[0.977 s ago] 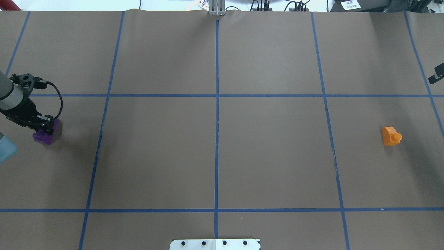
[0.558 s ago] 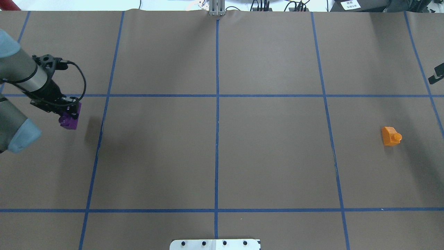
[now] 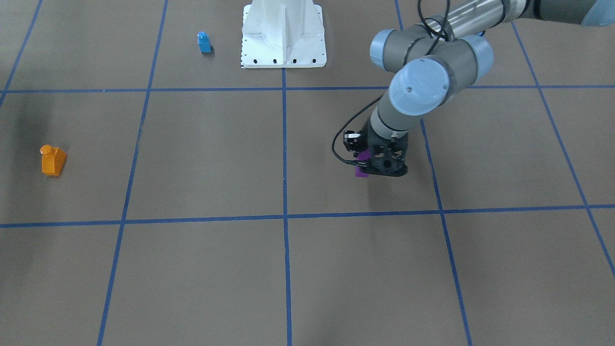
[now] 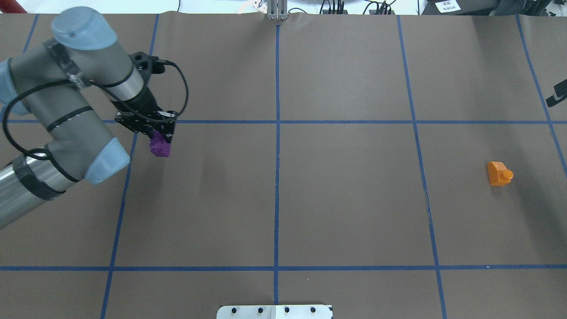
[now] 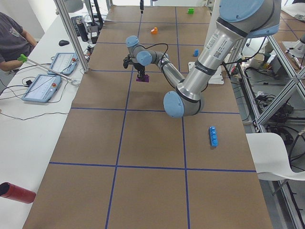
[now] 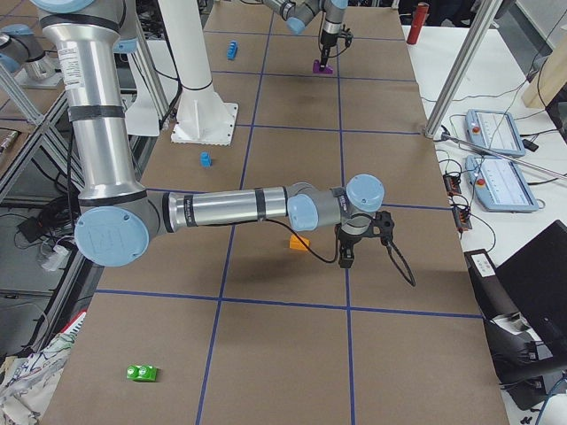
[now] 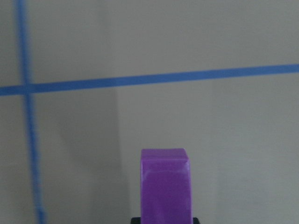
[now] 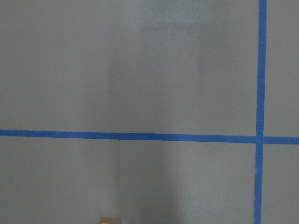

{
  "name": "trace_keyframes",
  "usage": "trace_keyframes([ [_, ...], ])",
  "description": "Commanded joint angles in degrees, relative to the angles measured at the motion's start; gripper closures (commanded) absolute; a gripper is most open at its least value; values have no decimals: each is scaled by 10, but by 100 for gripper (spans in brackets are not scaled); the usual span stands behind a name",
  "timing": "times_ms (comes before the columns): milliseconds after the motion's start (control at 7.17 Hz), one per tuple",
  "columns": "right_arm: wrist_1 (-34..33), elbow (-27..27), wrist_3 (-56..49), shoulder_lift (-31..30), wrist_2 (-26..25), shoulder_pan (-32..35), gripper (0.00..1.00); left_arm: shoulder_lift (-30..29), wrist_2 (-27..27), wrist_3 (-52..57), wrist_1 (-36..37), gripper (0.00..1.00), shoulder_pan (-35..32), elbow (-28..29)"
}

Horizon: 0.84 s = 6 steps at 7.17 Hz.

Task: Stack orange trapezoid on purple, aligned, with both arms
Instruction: 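Carry the purple block with the left gripper to the table center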

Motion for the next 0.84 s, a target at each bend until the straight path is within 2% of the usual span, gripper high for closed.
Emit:
trace_keyframes([
  [0,0,3,1,1,0,-2,0,-124,26,-61,-6,100,42,121],
  [140,-1,8,2,1,1,-2,0,-149,34,-63,-26,100,50,167],
  [279,-1,9,2,0,0,-3,0,-149,35,-65,-51,100,52,189],
  [698,-1,10,2,0,1,-5,0,-154,58,-104,-59,100,75,208],
])
